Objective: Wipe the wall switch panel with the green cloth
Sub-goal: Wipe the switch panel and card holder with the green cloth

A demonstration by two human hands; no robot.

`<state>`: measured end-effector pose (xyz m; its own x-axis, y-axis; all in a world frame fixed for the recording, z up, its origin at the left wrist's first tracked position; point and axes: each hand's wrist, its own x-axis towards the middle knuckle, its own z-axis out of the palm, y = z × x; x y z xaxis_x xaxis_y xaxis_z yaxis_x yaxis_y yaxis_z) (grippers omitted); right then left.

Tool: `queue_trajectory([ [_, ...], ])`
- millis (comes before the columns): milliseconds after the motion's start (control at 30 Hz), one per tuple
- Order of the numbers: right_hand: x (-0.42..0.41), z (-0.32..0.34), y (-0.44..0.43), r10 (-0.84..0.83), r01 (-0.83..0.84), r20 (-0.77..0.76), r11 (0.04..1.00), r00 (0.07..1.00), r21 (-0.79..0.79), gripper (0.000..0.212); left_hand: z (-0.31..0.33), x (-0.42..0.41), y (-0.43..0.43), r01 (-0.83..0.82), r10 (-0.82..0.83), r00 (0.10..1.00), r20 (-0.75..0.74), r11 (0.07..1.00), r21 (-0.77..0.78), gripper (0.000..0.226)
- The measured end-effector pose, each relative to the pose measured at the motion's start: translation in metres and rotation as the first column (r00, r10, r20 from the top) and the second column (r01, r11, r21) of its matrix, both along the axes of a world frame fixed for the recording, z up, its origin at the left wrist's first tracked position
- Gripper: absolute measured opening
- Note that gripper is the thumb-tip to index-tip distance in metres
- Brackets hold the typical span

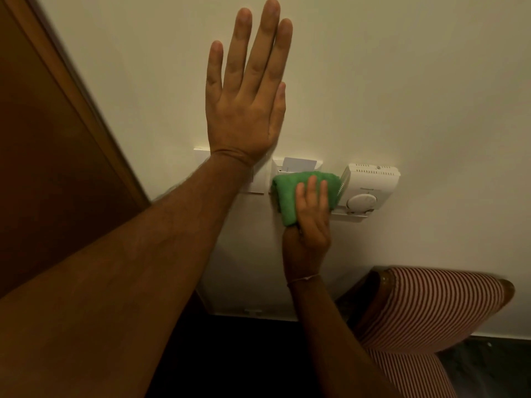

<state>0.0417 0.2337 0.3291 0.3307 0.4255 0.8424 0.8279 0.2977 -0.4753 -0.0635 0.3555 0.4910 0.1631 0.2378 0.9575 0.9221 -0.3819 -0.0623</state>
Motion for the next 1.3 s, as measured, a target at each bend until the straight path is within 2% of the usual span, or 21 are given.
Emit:
queue_trajectory([
  [167, -0.044, 0.008, 0.015, 0.146, -0.144, 0.126, 0.989, 0.981, -0.02, 0.035, -0.003, 0.003, 0.009, 0.028, -0.028, 1.0, 0.0, 0.999, 0.02, 0.067],
  [233, -0.041, 0.011, 0.016, 0.156, -0.151, 0.152, 0.987, 0.976, -0.049, 0.044, -0.005, 0.004, 0.011, 0.064, -0.064, 0.998, -0.001, 0.998, 0.012, 0.065],
  [333, -0.017, 0.008, 0.005, 0.123, -0.114, 0.217, 0.992, 0.968, -0.057, 0.037, -0.005, 0.003, 0.009, 0.078, -0.078, 0.997, 0.012, 0.997, -0.009, 0.065],
  [500, 0.015, -0.005, -0.007, -0.01, 0.009, -0.013, 1.0, 1.0, -0.02, 0.046, -0.004, 0.003, 0.003, 0.047, -0.047, 0.999, 0.012, 0.999, -0.005, 0.056],
  [600, -0.007, -0.001, -0.003, 0.01, -0.011, -0.092, 1.0, 0.996, -0.011, 0.057, -0.007, 0.004, 0.007, 0.051, -0.052, 0.998, 0.019, 0.998, 0.035, 0.059],
  [633, -0.017, 0.002, 0.0, 0.043, -0.044, -0.068, 0.999, 0.997, -0.005, 0.058, -0.009, 0.004, 0.011, 0.062, -0.063, 0.998, 0.023, 0.997, 0.045, 0.063],
  [733, -0.037, 0.006, 0.011, 0.117, -0.117, 0.078, 0.993, 0.99, -0.003, 0.045, -0.014, 0.007, 0.025, 0.109, -0.111, 0.993, 0.038, 0.993, 0.047, 0.065],
  [900, -0.012, 0.004, 0.011, 0.141, -0.136, 0.247, 0.99, 0.959, -0.036, 0.033, -0.019, 0.009, 0.034, 0.17, -0.175, 0.981, 0.081, 0.984, 0.06, 0.066],
  [1067, 0.017, -0.009, -0.002, 0.05, -0.049, 0.092, 0.999, 0.994, -0.019, 0.037, -0.011, 0.003, 0.021, 0.089, -0.089, 0.996, 0.018, 0.996, 0.027, 0.068],
  [1200, 0.018, -0.014, -0.002, 0.025, -0.026, -0.061, 1.0, 0.998, -0.008, 0.052, -0.006, 0.002, 0.009, 0.036, -0.036, 0.999, 0.009, 0.999, 0.023, 0.053],
  [1300, 0.0, -0.009, 0.004, 0.067, -0.065, -0.059, 0.997, 0.996, 0.044, 0.061, -0.004, 0.002, 0.007, 0.019, -0.019, 1.0, -0.001, 1.0, 0.02, 0.053],
])
